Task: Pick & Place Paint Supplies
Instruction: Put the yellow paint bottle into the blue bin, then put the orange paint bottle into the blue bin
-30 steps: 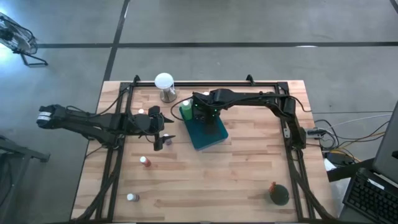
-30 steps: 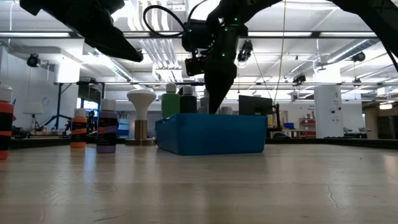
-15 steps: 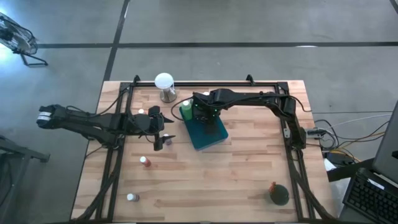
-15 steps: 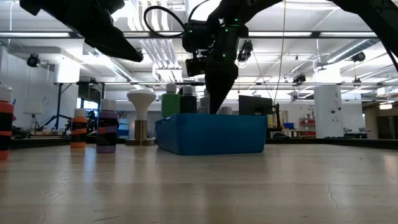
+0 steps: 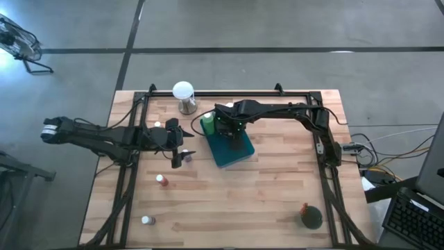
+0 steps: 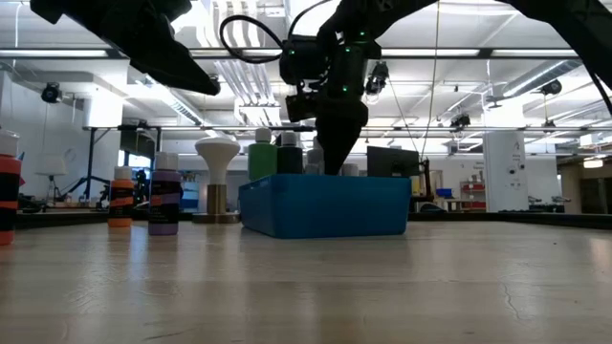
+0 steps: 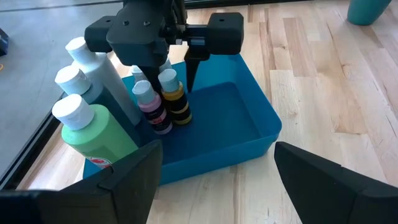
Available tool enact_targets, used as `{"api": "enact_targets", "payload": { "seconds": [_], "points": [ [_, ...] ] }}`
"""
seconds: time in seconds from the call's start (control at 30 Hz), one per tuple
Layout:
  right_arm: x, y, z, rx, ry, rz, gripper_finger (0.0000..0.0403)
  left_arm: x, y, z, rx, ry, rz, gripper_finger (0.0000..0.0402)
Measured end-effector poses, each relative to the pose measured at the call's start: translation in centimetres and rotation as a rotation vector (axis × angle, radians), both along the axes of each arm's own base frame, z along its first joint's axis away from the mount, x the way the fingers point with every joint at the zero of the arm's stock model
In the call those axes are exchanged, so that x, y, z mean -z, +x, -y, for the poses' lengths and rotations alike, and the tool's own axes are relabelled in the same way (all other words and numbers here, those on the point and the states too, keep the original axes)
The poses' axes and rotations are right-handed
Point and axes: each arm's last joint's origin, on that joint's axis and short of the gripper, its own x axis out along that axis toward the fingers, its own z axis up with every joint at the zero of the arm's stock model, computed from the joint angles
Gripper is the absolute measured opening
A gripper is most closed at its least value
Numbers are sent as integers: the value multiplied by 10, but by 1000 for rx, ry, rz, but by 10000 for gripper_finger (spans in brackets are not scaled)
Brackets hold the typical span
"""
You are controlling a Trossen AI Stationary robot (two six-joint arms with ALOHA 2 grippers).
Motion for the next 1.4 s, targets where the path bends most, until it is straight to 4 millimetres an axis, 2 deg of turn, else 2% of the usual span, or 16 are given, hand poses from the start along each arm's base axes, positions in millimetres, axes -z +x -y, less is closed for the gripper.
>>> {"api": "enact_targets", "payload": {
  "seconds": [0.3,0.7,0.83,1.03,1.13,1.27,1.4],
  "points": [
    [-12,1,-1,-6,-8,27,214,0,0,0,0,0,0,314],
    [-58,-4,-9,2,6,-16,194,0,0,0,0,0,0,314],
    [-79,-11,-20,29,25,-63,196,0,0,0,0,0,0,314],
    [-114,-26,-48,47,43,-103,191,0,0,0,15,30,-7,314],
    [-136,-43,-68,15,39,-54,171,0,0,0,14,28,-7,314],
    [-164,-78,-94,29,24,32,126,0,0,0,12,25,-5,314],
    [-187,-120,-113,81,-43,241,67,-1,1,0,5,27,11,314]
  ]
}}
